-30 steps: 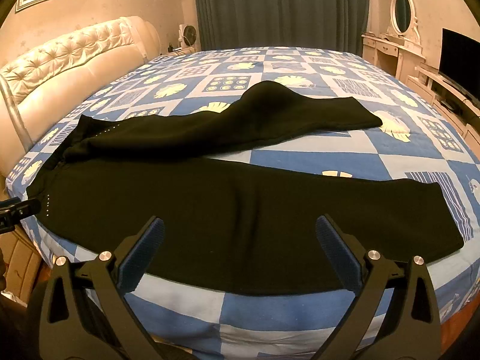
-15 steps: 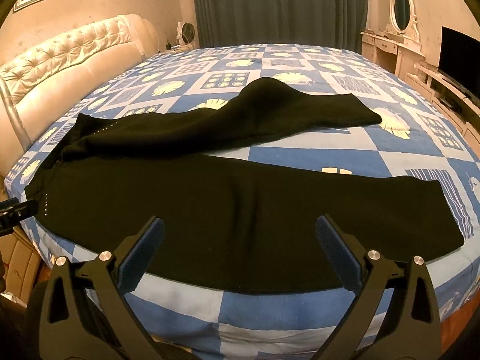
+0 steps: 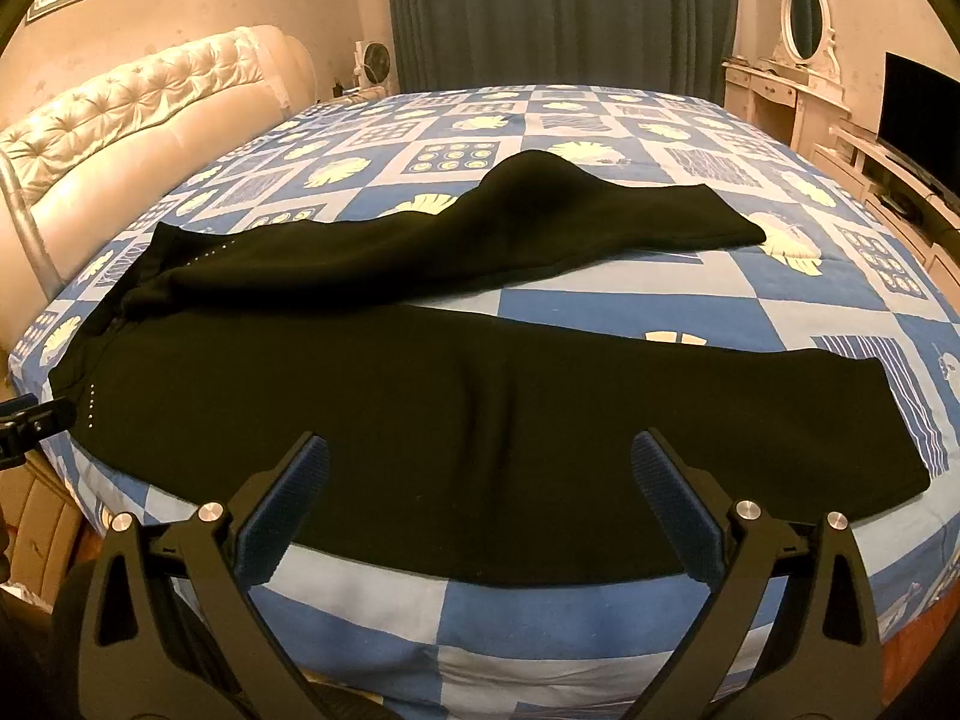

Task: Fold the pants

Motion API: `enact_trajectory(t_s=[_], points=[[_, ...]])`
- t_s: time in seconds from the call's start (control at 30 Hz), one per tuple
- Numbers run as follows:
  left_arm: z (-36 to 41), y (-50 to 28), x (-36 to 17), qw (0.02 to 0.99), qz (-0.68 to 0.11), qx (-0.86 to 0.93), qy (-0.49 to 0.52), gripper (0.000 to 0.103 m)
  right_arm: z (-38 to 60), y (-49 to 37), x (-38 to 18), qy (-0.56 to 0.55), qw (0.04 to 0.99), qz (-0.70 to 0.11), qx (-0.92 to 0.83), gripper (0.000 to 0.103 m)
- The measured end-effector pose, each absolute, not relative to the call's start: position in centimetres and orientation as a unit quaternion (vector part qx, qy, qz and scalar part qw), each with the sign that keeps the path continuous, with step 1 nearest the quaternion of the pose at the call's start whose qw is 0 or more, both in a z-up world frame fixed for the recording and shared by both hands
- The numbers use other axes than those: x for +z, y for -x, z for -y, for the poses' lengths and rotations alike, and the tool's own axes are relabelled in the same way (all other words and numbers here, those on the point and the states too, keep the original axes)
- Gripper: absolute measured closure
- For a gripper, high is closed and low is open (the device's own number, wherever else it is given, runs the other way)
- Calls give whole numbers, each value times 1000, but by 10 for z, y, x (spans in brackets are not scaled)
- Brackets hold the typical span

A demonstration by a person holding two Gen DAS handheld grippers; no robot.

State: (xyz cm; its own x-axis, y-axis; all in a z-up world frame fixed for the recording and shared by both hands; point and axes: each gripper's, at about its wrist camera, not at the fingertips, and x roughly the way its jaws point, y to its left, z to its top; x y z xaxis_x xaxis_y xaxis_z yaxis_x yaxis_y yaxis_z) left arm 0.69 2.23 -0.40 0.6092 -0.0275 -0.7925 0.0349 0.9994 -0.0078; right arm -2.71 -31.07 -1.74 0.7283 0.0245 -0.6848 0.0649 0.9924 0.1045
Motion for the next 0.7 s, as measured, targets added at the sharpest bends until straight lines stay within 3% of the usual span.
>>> enact_trajectory(t_s=[0.7], points=[[-19,-9,-3,896,-444,-19,-7,6,305,27,-20,-58,927,-370,-8,2]])
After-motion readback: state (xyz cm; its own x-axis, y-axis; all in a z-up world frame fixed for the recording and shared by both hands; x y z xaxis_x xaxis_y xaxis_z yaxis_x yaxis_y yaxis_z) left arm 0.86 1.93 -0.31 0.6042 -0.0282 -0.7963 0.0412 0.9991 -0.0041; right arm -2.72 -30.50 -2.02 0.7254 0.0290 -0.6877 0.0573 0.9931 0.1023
